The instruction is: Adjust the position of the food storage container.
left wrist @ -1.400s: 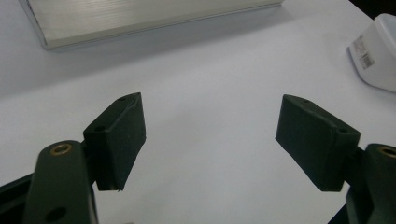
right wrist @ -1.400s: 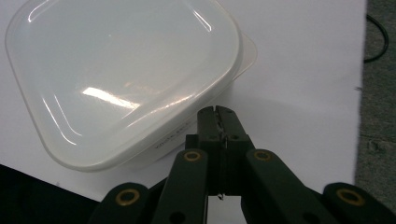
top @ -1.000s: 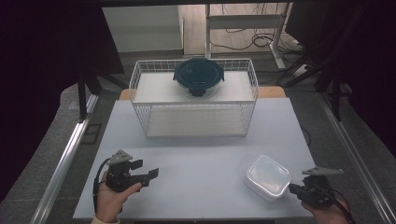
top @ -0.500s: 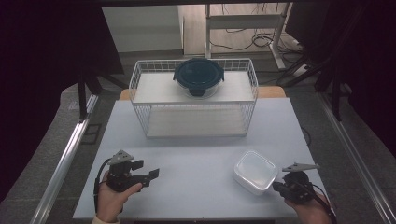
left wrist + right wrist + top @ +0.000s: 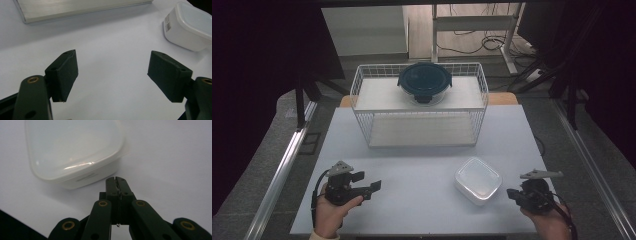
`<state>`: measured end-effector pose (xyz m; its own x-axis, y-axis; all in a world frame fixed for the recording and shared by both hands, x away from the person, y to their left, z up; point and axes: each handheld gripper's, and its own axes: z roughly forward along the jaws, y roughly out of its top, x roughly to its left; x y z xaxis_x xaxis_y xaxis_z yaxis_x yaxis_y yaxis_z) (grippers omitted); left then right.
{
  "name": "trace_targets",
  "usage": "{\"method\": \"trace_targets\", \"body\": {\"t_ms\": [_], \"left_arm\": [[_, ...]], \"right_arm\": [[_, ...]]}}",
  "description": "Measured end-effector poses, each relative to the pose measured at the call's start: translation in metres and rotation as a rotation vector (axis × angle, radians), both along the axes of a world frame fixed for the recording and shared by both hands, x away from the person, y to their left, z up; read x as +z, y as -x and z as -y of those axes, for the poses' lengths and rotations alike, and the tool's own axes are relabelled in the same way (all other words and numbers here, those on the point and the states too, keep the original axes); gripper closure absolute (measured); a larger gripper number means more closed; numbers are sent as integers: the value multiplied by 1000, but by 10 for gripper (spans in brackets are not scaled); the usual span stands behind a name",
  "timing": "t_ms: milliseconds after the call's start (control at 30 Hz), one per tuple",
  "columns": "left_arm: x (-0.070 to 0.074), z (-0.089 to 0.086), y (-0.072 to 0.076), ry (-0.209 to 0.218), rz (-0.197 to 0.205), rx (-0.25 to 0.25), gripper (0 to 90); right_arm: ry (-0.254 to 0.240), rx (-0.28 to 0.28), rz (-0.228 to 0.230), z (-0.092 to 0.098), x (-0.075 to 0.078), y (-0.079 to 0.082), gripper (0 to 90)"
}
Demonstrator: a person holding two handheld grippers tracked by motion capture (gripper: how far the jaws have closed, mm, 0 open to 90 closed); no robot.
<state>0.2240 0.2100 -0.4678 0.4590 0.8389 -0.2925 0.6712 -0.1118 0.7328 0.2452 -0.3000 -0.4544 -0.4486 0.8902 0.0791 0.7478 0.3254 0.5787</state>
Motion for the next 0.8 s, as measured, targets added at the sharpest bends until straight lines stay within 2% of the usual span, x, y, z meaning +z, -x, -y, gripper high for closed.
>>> {"method": "trace_targets", "body": {"t_ms": [167,200,333,367,433,533,633,700,800], "left_arm": [[-1,1,0,-1,-2,0,239],[-1,1,0,-2,-3,1,239],[-2,2,0,-6,-6,0,238],[-2,2,0,-6,-6,0,238],[-2,2,0,-6,-5,1,239],[0,1,1,0,0,3,238],[0,-1,1,0,1,5,238],[-1,-1,1,3,-4,5,238],[-2,-1,0,0,-6,1,238]], "right_arm": [[0,-24,42,14,14,-10,886],[-1,-27,57,17,18,-18,886],[-6,-29,62,16,20,-39,886],[-6,-29,62,16,20,-39,886],[10,-33,62,11,16,-56,886],[19,-27,51,6,10,-71,886],[32,-9,44,3,4,-79,886],[65,27,30,-2,-4,-87,886],[73,45,17,-4,-10,-91,887]]}}
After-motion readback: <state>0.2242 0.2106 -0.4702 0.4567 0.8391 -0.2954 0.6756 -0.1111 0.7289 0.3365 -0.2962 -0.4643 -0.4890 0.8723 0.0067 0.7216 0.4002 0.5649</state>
